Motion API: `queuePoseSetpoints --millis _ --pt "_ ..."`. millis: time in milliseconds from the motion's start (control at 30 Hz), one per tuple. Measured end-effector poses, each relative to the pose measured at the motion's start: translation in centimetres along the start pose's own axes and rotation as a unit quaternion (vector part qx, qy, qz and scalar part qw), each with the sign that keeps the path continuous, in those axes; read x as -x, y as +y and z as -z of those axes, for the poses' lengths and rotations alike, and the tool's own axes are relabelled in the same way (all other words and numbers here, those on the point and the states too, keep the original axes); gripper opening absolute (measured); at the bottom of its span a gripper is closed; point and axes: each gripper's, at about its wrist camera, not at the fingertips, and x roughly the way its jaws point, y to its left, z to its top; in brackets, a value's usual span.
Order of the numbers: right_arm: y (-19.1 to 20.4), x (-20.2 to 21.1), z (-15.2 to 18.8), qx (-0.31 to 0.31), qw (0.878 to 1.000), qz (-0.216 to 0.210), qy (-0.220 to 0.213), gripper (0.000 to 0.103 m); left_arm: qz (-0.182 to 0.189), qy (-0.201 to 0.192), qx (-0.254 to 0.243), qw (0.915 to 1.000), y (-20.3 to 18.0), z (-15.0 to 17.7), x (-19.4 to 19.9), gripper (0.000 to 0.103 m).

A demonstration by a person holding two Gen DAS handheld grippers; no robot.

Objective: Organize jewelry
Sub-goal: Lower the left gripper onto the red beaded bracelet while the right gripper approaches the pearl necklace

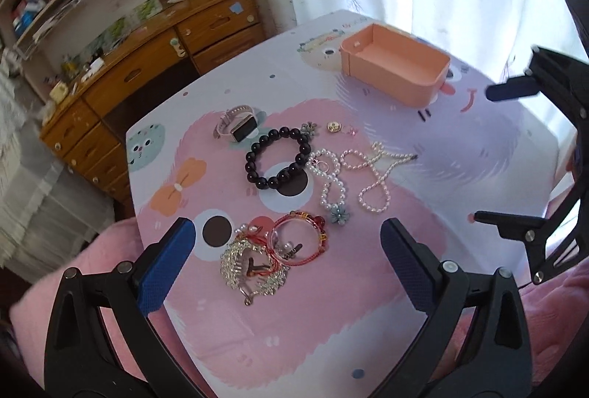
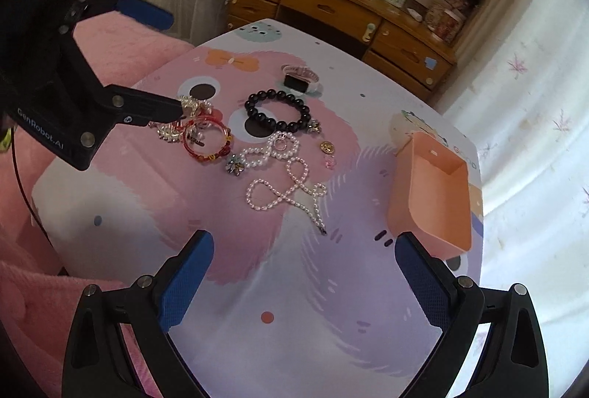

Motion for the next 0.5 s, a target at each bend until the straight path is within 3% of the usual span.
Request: queuePoseSetpoints --millis 167,333,500 --pt "-0.6 -5.9 0.5 -0.018 0.998 -0.055 0.008 0.1 -0.003 0.039 -0.067 0.997 -1.5 -0.1 -4.5 0.099" --pt "-1.1 -10.7 0.8 -0.04 0.997 -0.06 0.02 0.1 0.012 0.073 -0.11 0.9912 -2.4 0.4 -8.6 0.093" --pt "-1.7 -13.2 0.8 -0.044 0.996 -0.069 0.02 0.099 0.027 0.1 -0.117 0.9878 -2.0 1.1 -11.6 0.09"
